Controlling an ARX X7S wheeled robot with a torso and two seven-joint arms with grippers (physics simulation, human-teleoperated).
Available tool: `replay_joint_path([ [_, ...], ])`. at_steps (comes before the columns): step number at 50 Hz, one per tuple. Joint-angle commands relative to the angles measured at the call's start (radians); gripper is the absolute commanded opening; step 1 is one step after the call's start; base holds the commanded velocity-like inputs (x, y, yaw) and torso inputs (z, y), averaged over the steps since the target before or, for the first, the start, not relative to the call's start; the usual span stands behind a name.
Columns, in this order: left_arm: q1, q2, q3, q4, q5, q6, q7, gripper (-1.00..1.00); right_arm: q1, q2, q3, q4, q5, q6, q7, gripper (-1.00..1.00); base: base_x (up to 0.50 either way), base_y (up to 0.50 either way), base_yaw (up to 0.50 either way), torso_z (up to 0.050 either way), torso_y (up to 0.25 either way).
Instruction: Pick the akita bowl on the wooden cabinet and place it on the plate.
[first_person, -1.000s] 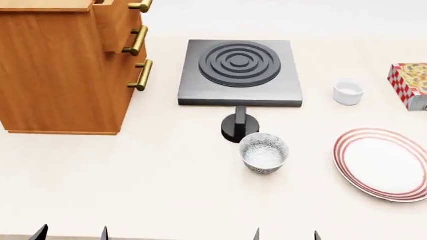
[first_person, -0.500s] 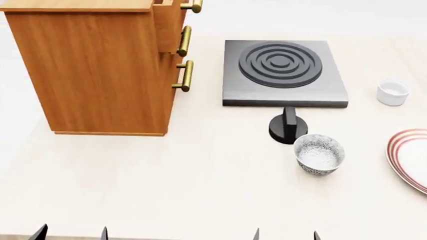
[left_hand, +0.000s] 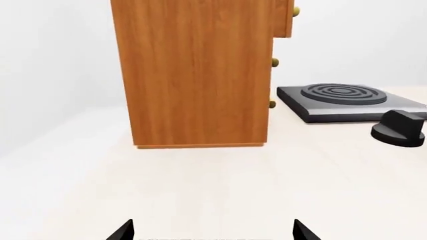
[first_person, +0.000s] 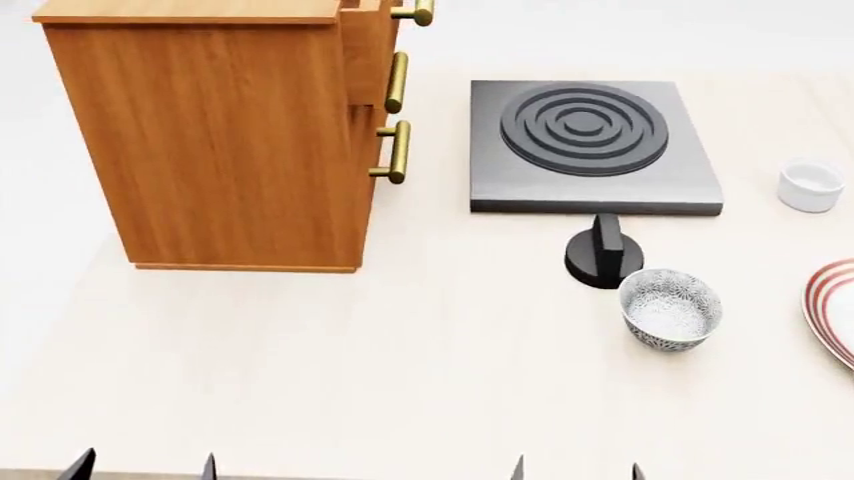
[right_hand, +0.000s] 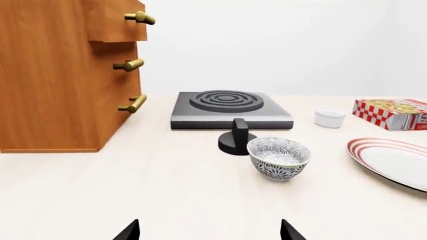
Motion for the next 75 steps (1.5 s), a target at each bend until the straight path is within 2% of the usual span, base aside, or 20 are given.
replay_joint_path([
  [1, 0.001, -0.011, 0.023, 0.023, 0.074, -0.049, -0.063, 1.00, -0.007, 0.002, 0.011, -0.021, 0.012, -0.007, 0.026, 1.00, 0.00, 0.00, 0.00, 0.000, 0.000],
  [6, 0.016, -0.019, 0.034, 0.075, 0.100, -0.070, -0.083, 1.00, -0.013, 0.005, 0.003, -0.044, -0.018, 0.000, 0.055, 1.00, 0.00, 0.00, 0.00, 0.000, 0.000],
  [7, 0.030, -0.021, 0.036, 0.120, 0.149, -0.055, -0.124, 1.00, -0.020, 0.010, -0.002, -0.080, -0.035, 0.012, 0.066, 1.00, 0.00, 0.00, 0.00, 0.000, 0.000],
  [12, 0.035, -0.023, 0.034, 0.160, 0.134, -0.081, -0.122, 1.00, -0.025, 0.014, 0.001, -0.117, -0.023, 0.022, 0.071, 1.00, 0.00, 0.00, 0.00, 0.000, 0.000],
  [13, 0.048, -0.045, 0.037, 0.252, 0.052, -0.101, -0.050, 1.00, -0.040, 0.020, 0.010, -0.220, -0.033, 0.049, 0.094, 1.00, 0.00, 0.00, 0.00, 0.000, 0.000],
  [15, 0.040, -0.057, 0.059, 0.277, 0.117, -0.141, -0.077, 1.00, -0.044, 0.026, 0.010, -0.253, -0.028, 0.067, 0.093, 1.00, 0.00, 0.00, 0.00, 0.000, 0.000],
  [19, 0.039, -0.059, 0.061, 0.277, 0.115, -0.141, -0.080, 1.00, -0.044, 0.029, 0.008, -0.253, -0.026, 0.067, 0.095, 1.00, 0.00, 0.00, 0.00, 0.000, 0.000],
  [20, 0.017, -0.076, 0.076, 0.374, 0.164, -0.207, -0.085, 1.00, -0.049, 0.043, 0.017, -0.324, -0.016, 0.087, 0.093, 1.00, 0.00, 0.00, 0.00, 0.000, 0.000],
  [26, -0.005, -0.081, 0.082, 0.433, 0.176, -0.256, -0.084, 1.00, -0.045, 0.054, 0.015, -0.406, -0.014, 0.126, 0.100, 1.00, 0.00, 0.00, 0.00, 0.000, 0.000],
  [32, -0.096, -0.077, 0.101, 0.529, 0.217, -0.356, -0.077, 1.00, -0.011, 0.071, 0.006, -0.551, -0.036, 0.228, 0.120, 1.00, 0.00, 0.00, 0.00, 0.000, 0.000],
  [39, -0.140, -0.071, 0.090, 0.564, 0.216, -0.383, -0.083, 1.00, 0.017, 0.077, -0.008, -0.630, -0.046, 0.286, 0.128, 1.00, 0.00, 0.00, 0.00, 0.000, 0.000],
  [40, -0.215, -0.072, 0.070, 0.697, 0.222, -0.504, -0.064, 1.00, 0.104, 0.078, -0.006, -0.780, -0.053, 0.436, 0.144, 1.00, 0.00, 0.00, 0.00, 0.000, 0.000],
  [43, -0.219, -0.072, 0.069, 0.727, 0.223, -0.530, -0.064, 1.00, 0.109, 0.081, -0.006, -0.884, -0.046, 0.466, 0.146, 1.00, 0.00, 0.00, 0.00, 0.000, 0.000],
  [75, -0.229, -0.080, 0.051, 0.821, 0.187, -0.600, -0.064, 1.00, 0.121, 0.104, -0.031, -0.953, -0.026, 0.493, 0.174, 1.00, 0.00, 0.00, 0.00, 0.000, 0.000],
])
